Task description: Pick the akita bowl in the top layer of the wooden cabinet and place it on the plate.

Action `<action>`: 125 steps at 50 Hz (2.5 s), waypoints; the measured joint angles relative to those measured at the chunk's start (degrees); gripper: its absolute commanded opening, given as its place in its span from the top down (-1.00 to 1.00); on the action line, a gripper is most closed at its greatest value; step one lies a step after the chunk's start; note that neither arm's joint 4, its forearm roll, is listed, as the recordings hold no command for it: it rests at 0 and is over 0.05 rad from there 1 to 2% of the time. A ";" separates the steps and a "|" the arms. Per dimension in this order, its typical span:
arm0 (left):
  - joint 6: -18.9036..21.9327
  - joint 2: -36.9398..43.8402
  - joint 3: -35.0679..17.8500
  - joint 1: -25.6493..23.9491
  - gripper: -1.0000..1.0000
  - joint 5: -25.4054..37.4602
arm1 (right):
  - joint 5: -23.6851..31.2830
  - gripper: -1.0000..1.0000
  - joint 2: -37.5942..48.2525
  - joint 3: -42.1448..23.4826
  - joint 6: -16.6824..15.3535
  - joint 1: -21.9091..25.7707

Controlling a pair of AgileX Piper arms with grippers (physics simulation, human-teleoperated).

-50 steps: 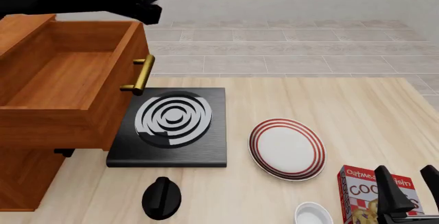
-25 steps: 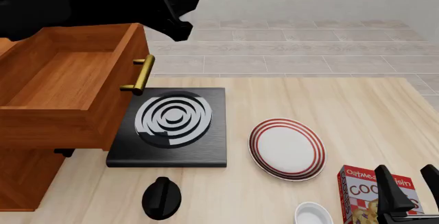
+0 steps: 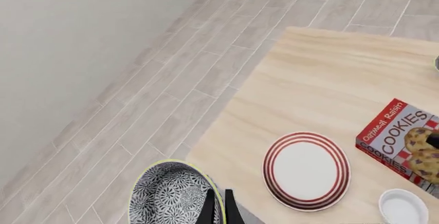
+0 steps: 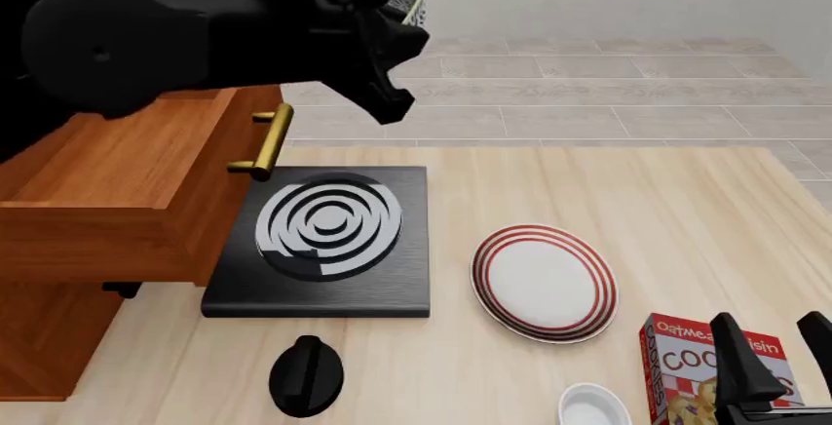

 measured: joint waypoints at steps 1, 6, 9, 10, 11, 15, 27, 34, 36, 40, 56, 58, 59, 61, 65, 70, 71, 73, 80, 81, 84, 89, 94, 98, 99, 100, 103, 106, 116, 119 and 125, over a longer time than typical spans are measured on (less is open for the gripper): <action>0.09 0.11 0.11 -0.20 1.00 -0.15 | -0.02 -1.00 0.02 0.00 -0.01 0.01; 0.44 0.72 0.74 -1.33 1.00 -0.98 | -0.06 -1.00 0.08 0.01 -0.08 0.06; 0.60 1.09 1.12 -1.92 1.00 -1.45 | -0.07 -1.00 0.10 0.01 -0.12 0.08; 0.62 1.22 1.22 -2.12 1.00 -1.60 | -0.08 -1.00 0.11 0.01 -0.14 0.09; 0.65 1.36 1.31 -2.31 1.00 -1.73 | -0.09 -1.00 0.12 0.01 -0.15 0.09; 0.73 1.86 1.65 -3.02 1.00 -2.27 | -0.24 -1.00 0.26 0.02 -0.21 0.13; 1.41 3.38 2.91 -5.32 1.00 -3.92 | 0.05 -1.00 -0.07 0.01 -0.32 0.16; 1.78 4.43 3.55 -6.60 1.00 -4.89 | 0.19 -1.00 -0.24 0.02 -0.33 0.15; 1.86 4.73 3.64 -6.95 1.00 -5.11 | 0.21 -1.00 -0.27 0.03 -0.33 0.16; 2.03 5.35 3.84 -7.58 1.00 -5.55 | 0.20 -1.00 -0.28 0.05 -0.32 0.18; 2.89 8.30 4.35 -9.53 1.00 -7.62 | 0.20 -1.00 -0.41 0.05 -0.28 0.15; 3.11 8.70 4.48 -9.77 1.00 -7.98 | 0.21 -1.00 -0.44 0.05 -0.28 0.14; 3.21 8.90 4.54 -9.90 1.00 -8.14 | 0.21 -1.00 -0.46 0.06 -0.27 0.14; 3.45 9.31 4.66 -10.14 1.00 -8.47 | 0.22 -1.00 -0.48 0.06 -0.27 0.14; 3.85 10.21 5.00 -10.60 1.00 -9.18 | 0.24 -1.00 -0.52 0.07 -0.25 0.13; 4.22 11.45 5.37 -11.16 1.00 -9.95 | 0.26 -1.00 -0.54 0.08 -0.24 0.11; 4.26 11.73 5.33 -11.27 1.00 -10.03 | 0.26 -1.00 -0.55 0.08 -0.24 0.11; 4.33 12.26 5.18 -11.45 1.00 -10.17 | 0.27 -1.00 -0.55 0.08 -0.24 0.11; 4.57 14.03 4.50 -11.99 1.00 -10.60 | 0.27 -1.00 -0.52 0.08 -0.23 0.09; 4.59 14.28 4.39 -12.06 1.00 -10.64 | 0.28 -1.00 -0.52 0.08 -0.22 0.09; 4.69 15.01 4.15 -12.33 1.00 -10.80 | 0.29 -1.00 -0.52 0.07 -0.23 0.09; 4.80 16.19 3.72 -12.78 1.00 -10.98 | 0.28 -1.00 -0.51 0.06 -0.24 0.08; 4.83 17.37 3.32 -13.44 1.00 -11.14 | 0.19 -1.00 -0.43 0.03 -0.24 0.04; 4.96 18.30 3.16 -13.91 1.00 -11.31 | 0.13 -1.00 -0.37 0.02 -0.23 0.00; 4.98 18.53 3.11 -14.01 1.00 -11.34 | 0.12 -1.00 -0.36 0.02 -0.23 0.00; 4.97 18.77 3.03 -14.13 1.00 -11.34 | 0.12 -1.00 -0.36 0.02 -0.23 -0.01; 4.92 19.47 2.69 -14.45 1.00 -11.31 | 0.13 -1.00 -0.36 0.03 -0.22 -0.01; 4.82 20.18 2.25 -14.78 1.00 -11.23 | 0.17 -1.00 -0.38 0.05 -0.21 -0.04; 3.98 22.64 1.03 -16.30 1.00 -10.86 | 0.20 -1.00 -0.32 0.13 -0.16 -0.19; 3.52 23.31 0.75 -16.82 1.00 -10.72 | 0.25 -1.00 -0.35 0.14 -0.14 -0.25; 2.12 24.42 0.08 -17.73 1.00 -10.26 | 0.36 -1.00 -0.41 0.17 -0.08 -0.34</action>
